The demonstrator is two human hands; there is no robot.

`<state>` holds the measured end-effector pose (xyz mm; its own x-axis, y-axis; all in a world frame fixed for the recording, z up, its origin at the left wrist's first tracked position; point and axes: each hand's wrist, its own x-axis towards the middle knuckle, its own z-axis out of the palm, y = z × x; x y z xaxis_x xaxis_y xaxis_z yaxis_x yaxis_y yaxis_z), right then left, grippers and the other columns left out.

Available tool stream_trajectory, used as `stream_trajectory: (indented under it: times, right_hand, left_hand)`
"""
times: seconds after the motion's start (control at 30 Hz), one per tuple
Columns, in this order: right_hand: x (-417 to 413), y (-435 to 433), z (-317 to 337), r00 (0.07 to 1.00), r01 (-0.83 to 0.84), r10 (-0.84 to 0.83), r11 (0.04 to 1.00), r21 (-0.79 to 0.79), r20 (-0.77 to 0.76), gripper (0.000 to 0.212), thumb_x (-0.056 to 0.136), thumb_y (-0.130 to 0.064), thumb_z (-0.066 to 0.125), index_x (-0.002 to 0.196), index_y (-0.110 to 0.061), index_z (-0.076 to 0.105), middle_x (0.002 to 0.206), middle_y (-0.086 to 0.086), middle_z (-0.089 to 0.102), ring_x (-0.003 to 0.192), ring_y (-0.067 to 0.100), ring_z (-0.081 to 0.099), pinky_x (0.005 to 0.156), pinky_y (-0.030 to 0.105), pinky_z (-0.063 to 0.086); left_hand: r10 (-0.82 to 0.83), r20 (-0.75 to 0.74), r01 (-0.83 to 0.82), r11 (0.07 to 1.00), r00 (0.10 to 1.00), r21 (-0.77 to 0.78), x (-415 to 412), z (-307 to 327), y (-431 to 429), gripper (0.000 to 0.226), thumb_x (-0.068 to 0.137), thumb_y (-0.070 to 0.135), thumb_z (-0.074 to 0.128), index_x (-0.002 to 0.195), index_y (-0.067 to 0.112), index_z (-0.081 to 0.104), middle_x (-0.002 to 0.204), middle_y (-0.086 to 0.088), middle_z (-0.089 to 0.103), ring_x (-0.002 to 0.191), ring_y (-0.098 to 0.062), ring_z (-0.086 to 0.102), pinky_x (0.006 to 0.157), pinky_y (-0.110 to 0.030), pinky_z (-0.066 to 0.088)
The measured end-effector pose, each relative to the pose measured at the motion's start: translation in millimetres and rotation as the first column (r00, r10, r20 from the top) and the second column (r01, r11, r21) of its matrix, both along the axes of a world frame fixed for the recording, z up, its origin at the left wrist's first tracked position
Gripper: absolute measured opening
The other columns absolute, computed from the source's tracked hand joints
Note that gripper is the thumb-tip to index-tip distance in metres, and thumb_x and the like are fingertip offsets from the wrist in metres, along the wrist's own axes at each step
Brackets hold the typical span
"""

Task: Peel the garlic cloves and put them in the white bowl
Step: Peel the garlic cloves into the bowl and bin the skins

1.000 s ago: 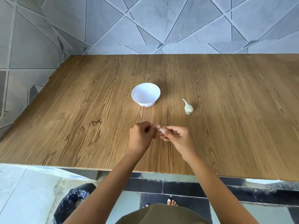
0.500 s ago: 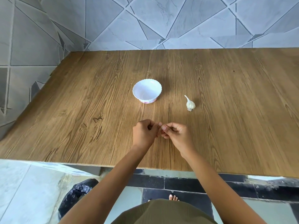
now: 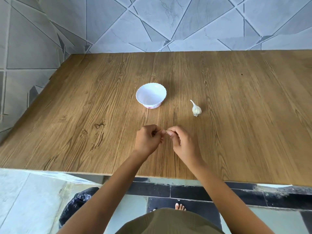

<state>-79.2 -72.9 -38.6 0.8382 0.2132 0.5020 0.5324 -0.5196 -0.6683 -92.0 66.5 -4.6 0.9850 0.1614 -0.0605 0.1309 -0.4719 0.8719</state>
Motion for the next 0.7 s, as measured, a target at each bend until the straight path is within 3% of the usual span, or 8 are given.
stream_trajectory:
  times: [0.13, 0.27, 0.37, 0.43, 0.53, 0.7]
  right_hand:
    - [2, -5, -1, 0.98, -0.045, 0.073, 0.988, -0.15, 0.185, 0.018, 0.087, -0.004, 0.041, 0.079, -0.005, 0.057, 0.075, 0.004, 0.057, 0.06, 0.015, 0.052, 0.049, 0.031, 0.048]
    - [2, -7, -6, 0.98, -0.059, 0.092, 0.981, -0.186, 0.175, 0.015, 0.087, -0.005, 0.043, 0.079, -0.006, 0.057, 0.076, 0.004, 0.056, 0.061, 0.013, 0.052, 0.051, 0.03, 0.048]
    - [4, -8, -5, 0.991, -0.098, 0.108, 0.989, -0.112, 0.082, 0.018, 0.09, -0.015, 0.051, 0.081, -0.003, 0.062, 0.076, 0.001, 0.06, 0.059, 0.006, 0.05, 0.051, 0.021, 0.045]
    - [6, -10, -3, 0.991, -0.128, 0.129, 0.99, -0.052, 0.016, 0.021, 0.088, -0.023, 0.057, 0.086, -0.004, 0.067, 0.078, 0.001, 0.066, 0.061, 0.008, 0.059, 0.052, 0.023, 0.051]
    - [6, -12, -4, 0.993, -0.111, 0.115, 0.991, -0.079, 0.041, 0.01, 0.079, -0.012, 0.073, 0.084, -0.005, 0.07, 0.075, 0.003, 0.068, 0.059, 0.008, 0.061, 0.05, 0.026, 0.053]
    - [1, -6, -2, 0.998, 0.01, -0.003, 0.993, -0.117, 0.059, 0.017, 0.069, -0.002, 0.081, 0.069, -0.009, 0.065, 0.064, -0.002, 0.061, 0.052, 0.001, 0.047, 0.041, 0.024, 0.046]
  left_hand:
    - [-0.056, -0.237, 0.005, 0.978, 0.97, -0.208, 1, 13, 0, 0.016, 0.092, 0.008, 0.06, 0.077, 0.001, 0.063, 0.063, -0.009, 0.064, 0.055, -0.013, 0.063, 0.054, -0.02, 0.053]
    - [-0.063, -0.354, -0.032, 0.966, 0.933, -0.256, 3, 14, 1, 0.02, 0.091, 0.009, 0.06, 0.077, -0.004, 0.062, 0.059, -0.008, 0.062, 0.047, -0.007, 0.061, 0.047, -0.017, 0.05]
    - [-0.006, -0.301, -0.057, 0.978, 0.954, -0.202, 5, 10, 2, 0.02, 0.09, 0.011, 0.063, 0.078, -0.004, 0.064, 0.064, -0.01, 0.065, 0.053, -0.01, 0.064, 0.053, -0.019, 0.053]
    - [0.036, -0.259, -0.085, 0.98, 0.965, -0.179, 4, 7, 3, 0.019, 0.089, 0.013, 0.065, 0.078, -0.003, 0.066, 0.068, -0.012, 0.067, 0.058, -0.013, 0.066, 0.057, -0.021, 0.055]
    - [0.043, -0.212, -0.063, 0.994, 0.976, -0.092, 2, 5, 2, 0.021, 0.088, 0.017, 0.066, 0.074, 0.002, 0.066, 0.066, -0.01, 0.068, 0.057, -0.016, 0.065, 0.06, -0.027, 0.057]
    - [0.02, -0.055, -0.01, 0.986, 0.998, 0.167, 1, 1, -2, 0.021, 0.085, 0.022, 0.068, 0.07, 0.007, 0.065, 0.061, -0.004, 0.068, 0.059, -0.017, 0.066, 0.066, -0.036, 0.057]
